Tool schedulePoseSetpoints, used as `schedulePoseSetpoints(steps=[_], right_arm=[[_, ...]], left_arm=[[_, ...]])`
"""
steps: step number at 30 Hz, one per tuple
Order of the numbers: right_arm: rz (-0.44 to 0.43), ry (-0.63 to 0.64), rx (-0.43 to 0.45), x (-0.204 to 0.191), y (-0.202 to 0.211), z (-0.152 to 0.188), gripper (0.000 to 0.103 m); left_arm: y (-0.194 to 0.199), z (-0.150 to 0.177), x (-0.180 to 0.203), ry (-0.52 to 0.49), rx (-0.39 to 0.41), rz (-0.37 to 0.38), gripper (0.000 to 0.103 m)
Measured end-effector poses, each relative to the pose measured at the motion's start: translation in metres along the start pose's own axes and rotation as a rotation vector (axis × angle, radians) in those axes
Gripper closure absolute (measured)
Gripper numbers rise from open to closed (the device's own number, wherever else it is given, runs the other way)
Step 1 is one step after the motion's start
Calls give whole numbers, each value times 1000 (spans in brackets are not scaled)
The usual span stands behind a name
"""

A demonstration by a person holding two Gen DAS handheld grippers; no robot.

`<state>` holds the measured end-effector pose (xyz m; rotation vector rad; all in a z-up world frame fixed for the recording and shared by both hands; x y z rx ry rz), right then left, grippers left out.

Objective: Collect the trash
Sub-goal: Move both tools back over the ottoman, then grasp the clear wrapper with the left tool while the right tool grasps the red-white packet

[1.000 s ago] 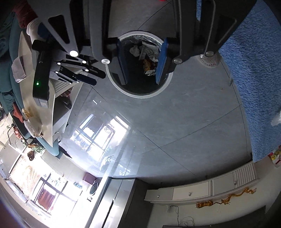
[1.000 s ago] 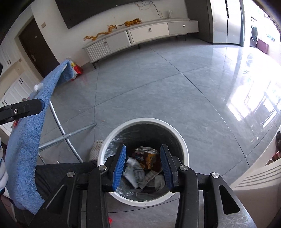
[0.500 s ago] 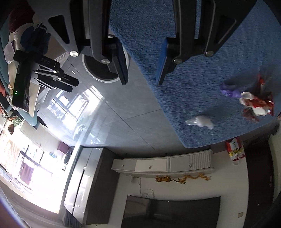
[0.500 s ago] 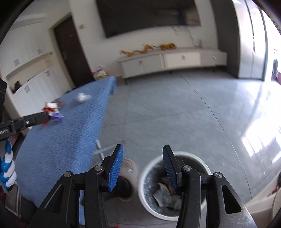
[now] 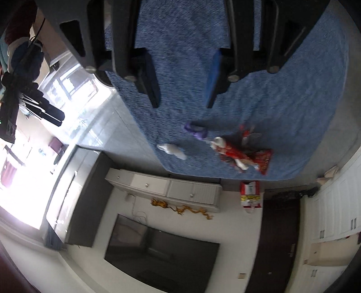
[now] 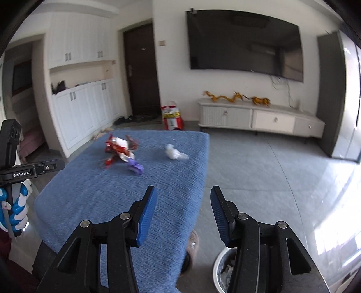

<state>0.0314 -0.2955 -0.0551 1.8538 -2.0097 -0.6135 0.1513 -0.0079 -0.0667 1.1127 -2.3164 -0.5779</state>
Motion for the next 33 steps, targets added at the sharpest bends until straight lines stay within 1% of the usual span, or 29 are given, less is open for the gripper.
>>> schedulePoseSetpoints(steps=[2, 6, 11, 13, 16, 21, 27, 29, 33], right_arm=[[-11, 33, -7, -14, -4, -8, 52], [-28, 89, -37, -44, -19, -20, 51], [-57, 149, -82, -76, -51, -35, 51], [-78, 171, -104, -90, -71, -44, 51], [-113, 203, -119, -111, -96, -52, 51], [-180, 262, -168, -145, -153, -58, 51], [-232, 310, -219, -164, -222, -64, 51], [-243, 330, -229, -170, -246, -68, 51], [-267, 370, -246, -180, -281, -75, 51]], left_arm=[[12, 5, -19, 26, 29, -22, 47], [22, 16, -51, 83, 47, -22, 47], [14, 27, -93, 154, 42, -31, 47], [8, 29, -105, 175, 38, -38, 47], [-4, 29, -124, 202, 16, -45, 47], [-37, 18, -141, 173, -43, -58, 48], [-98, -6, -139, 76, -130, -7, 48], [-120, -14, -137, 43, -155, -7, 48], [-162, -29, -141, 15, -195, 12, 48]])
Point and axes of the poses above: each gripper's, at about its wrist camera, not at the fingertips, and y roughly against the way its jaws point, x to its right, z to its underside, the point moved 1 cm from there along -y, roughly the way its jaws point, and after that the axes turned 1 degree about x, right-handed, at the moved point
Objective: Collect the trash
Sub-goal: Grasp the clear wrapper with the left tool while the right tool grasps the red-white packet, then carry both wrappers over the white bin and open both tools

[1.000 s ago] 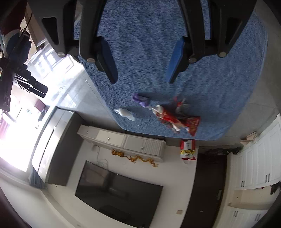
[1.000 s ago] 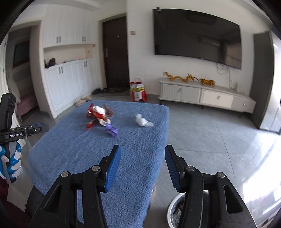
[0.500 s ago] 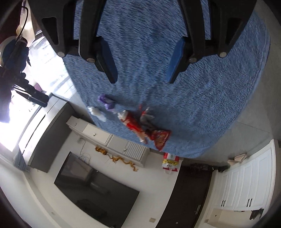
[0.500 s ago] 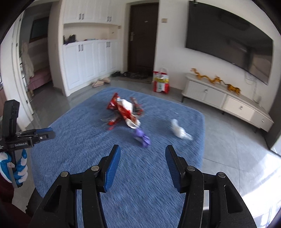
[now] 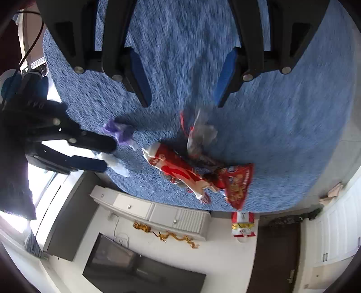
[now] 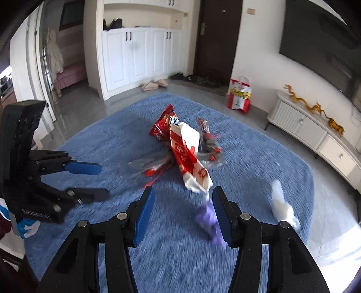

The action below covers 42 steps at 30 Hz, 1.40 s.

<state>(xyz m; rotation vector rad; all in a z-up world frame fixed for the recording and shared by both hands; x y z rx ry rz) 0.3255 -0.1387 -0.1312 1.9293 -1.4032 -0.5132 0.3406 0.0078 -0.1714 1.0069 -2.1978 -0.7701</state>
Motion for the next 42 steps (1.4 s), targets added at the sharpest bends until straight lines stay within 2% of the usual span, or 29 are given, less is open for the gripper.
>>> schedulePoseSetpoints(steps=[8, 10, 15, 16, 19, 23, 29, 36, 42], right_arm=[[-51, 57, -21, 8, -53, -23, 51], [-58, 67, -35, 10, -65, -27, 51], [-82, 75, -66, 14, -86, -33, 51], [-83, 76, -72, 15, -89, -33, 53], [-85, 76, -86, 17, -97, -33, 70], [-95, 46, -65, 22, -91, -31, 75], [-119, 3, -50, 19, -73, -23, 80], [-183, -95, -2, 7, -37, -13, 81], [-183, -109, 59, -2, 6, -11, 81]], left_arm=[[-48, -26, -8, -69, -33, 1, 53], [-58, -27, -10, -71, -47, 4, 57], [-75, -29, -16, -60, -60, 16, 77], [-75, -29, -17, -56, -54, 19, 79], [-76, -29, -23, -36, -49, 31, 89], [-72, -27, -24, -31, -40, 28, 94], [-55, -18, -19, -13, -24, 18, 95], [-13, 2, -18, 38, -12, -4, 96], [31, 12, -10, 47, 22, -35, 96]])
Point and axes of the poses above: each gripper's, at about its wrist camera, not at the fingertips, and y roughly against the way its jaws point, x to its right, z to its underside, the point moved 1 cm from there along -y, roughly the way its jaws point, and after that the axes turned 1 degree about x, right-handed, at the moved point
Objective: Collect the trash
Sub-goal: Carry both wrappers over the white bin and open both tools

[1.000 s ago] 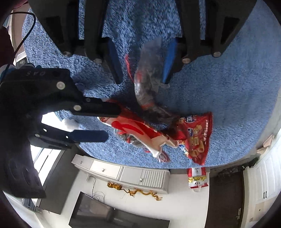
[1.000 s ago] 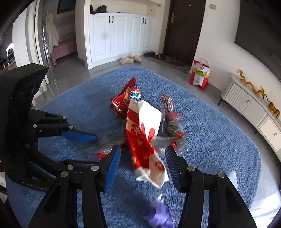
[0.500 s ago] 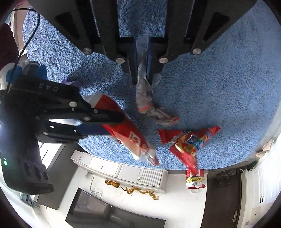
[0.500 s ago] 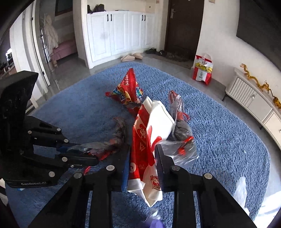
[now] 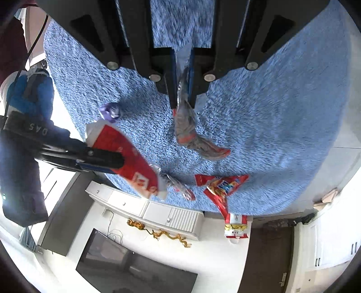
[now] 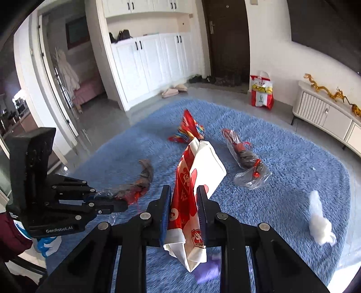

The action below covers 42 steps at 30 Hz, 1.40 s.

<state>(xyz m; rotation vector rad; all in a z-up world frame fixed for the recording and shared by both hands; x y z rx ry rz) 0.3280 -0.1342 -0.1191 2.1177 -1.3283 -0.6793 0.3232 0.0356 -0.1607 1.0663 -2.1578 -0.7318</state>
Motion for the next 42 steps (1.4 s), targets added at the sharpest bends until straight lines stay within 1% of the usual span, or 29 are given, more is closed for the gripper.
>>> schedulePoseSetpoints(steps=[6, 12, 16, 22, 26, 28, 33, 35, 38, 42], right_arm=[[32, 7, 96, -9, 59, -5, 81], [102, 17, 189, -11, 128, 5, 81], [166, 6, 240, -1, 178, 24, 81], [282, -43, 297, 22, 251, 62, 81], [367, -104, 322, 42, 298, 99, 81], [398, -131, 327, 51, 313, 115, 81], [461, -255, 328, 87, 342, 174, 81], [476, -311, 321, 103, 348, 199, 80], [491, -415, 303, 130, 351, 243, 80], [495, -525, 273, 160, 344, 288, 80]], left_arm=[[47, 4, 21, -28, 63, -17, 96], [82, 11, 52, -80, 104, -22, 96], [96, 16, 83, -127, 118, -8, 96], [102, 22, 149, -228, 124, 51, 96], [97, 23, 197, -299, 116, 107, 96], [91, 25, 227, -339, 102, 141, 96], [64, 36, 302, -435, 48, 224, 96], [47, 43, 332, -464, 14, 262, 96], [17, 54, 373, -499, -58, 310, 96], [-23, 76, 415, -537, -152, 350, 96]])
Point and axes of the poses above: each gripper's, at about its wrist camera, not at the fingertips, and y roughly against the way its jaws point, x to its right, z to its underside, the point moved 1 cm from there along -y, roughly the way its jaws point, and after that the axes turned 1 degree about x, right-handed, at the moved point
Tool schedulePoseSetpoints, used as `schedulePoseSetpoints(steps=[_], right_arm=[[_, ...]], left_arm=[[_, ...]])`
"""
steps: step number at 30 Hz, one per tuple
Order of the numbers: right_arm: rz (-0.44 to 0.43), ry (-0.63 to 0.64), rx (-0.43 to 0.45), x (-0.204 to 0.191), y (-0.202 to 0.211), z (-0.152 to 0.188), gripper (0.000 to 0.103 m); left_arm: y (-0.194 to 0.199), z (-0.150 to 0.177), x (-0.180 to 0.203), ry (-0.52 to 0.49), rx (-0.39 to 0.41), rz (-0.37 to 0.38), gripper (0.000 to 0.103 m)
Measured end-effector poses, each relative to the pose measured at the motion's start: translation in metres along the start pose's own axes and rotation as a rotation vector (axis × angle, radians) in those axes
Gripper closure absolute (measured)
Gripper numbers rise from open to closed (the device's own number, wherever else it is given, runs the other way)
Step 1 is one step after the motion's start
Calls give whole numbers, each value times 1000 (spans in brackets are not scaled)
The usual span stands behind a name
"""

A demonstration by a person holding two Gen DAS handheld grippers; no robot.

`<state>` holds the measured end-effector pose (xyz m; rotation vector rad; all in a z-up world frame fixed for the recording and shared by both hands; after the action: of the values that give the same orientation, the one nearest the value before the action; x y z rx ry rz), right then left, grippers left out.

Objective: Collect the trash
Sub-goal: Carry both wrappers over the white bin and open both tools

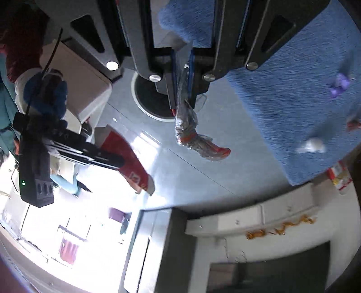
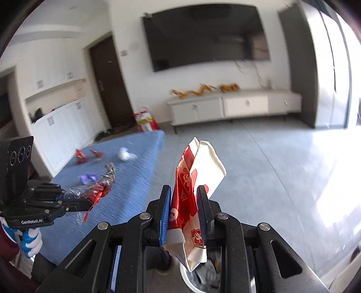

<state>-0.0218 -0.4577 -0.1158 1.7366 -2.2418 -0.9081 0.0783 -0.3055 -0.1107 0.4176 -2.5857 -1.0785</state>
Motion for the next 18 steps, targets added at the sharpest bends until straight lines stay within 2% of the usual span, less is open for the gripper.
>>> schedulePoseSetpoints(steps=[4, 10, 14, 17, 18], right_arm=[[17, -75, -59, 35, -22, 26, 80], [19, -195, -138, 74, -56, 69, 78], [53, -266, -199, 95, -80, 91, 71], [102, -302, -237, 112, -89, 104, 69], [108, -310, -241, 114, -88, 107, 67]], left_arm=[[-52, -4, 20, -9, -85, 34, 95], [-111, -4, 28, 12, -181, 81, 94], [-139, -6, 28, 34, -225, 108, 94], [-152, -7, 32, 49, -248, 118, 89], [-152, -7, 33, 49, -248, 121, 79]])
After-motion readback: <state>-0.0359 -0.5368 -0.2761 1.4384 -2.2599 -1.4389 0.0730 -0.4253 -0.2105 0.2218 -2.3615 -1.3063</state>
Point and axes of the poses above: each gripper's, at about its wrist camera, not at the fingertips, and y roughly against the way its jaws point, x to its right, z to its underside, the point moved 1 cm from there along -y, roughly the way its jaws point, and after that the axes turned 1 degree about x, right-handed, at the moved point
